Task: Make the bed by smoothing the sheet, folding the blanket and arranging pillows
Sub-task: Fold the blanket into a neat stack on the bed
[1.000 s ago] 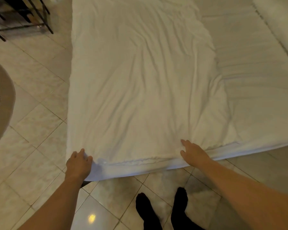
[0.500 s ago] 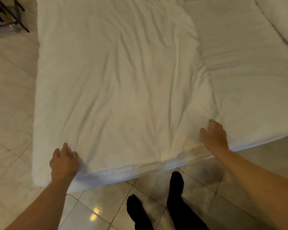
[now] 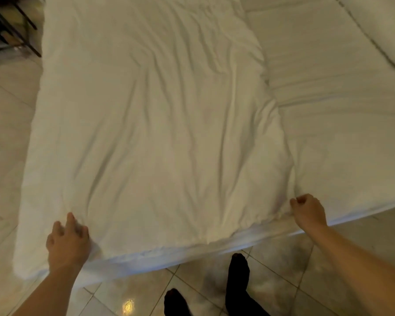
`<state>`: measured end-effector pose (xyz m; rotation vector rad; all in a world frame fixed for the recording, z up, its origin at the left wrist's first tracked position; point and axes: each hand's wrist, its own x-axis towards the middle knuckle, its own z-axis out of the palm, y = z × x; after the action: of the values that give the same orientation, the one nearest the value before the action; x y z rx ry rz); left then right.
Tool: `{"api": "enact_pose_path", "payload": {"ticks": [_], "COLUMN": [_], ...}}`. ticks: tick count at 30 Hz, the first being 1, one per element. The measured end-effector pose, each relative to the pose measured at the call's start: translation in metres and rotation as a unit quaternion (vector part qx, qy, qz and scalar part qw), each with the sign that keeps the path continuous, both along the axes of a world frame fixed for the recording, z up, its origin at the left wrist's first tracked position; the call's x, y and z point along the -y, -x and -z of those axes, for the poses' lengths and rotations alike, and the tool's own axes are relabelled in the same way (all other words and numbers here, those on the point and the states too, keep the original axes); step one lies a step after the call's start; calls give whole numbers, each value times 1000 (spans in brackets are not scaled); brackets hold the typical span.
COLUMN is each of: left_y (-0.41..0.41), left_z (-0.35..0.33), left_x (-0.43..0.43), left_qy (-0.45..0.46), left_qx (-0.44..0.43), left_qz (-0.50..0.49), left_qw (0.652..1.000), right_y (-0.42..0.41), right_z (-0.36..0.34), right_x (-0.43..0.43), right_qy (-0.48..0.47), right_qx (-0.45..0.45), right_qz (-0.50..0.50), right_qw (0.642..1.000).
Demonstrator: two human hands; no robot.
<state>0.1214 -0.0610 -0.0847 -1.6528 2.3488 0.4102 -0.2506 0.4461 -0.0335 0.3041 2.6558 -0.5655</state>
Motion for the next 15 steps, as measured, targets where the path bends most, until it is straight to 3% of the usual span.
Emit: {"api": "enact_pose_path", "payload": {"ticks": [5, 15], "left_y": [2, -21], "left_z": [-5, -18], "left_x": [-5, -18], "left_qy": [-9, -50], "left_qx": [-5, 8], "left_qz": [1, 50], "left_qw": [1000, 997], "right_y": [1, -28], "right_z": [-1, -13], "right_x": [-10, -81], "right_qy": [36, -55], "right_qx": [-5, -26], "right_qz": [-4, 27], "right_qw": [999, 998]}}
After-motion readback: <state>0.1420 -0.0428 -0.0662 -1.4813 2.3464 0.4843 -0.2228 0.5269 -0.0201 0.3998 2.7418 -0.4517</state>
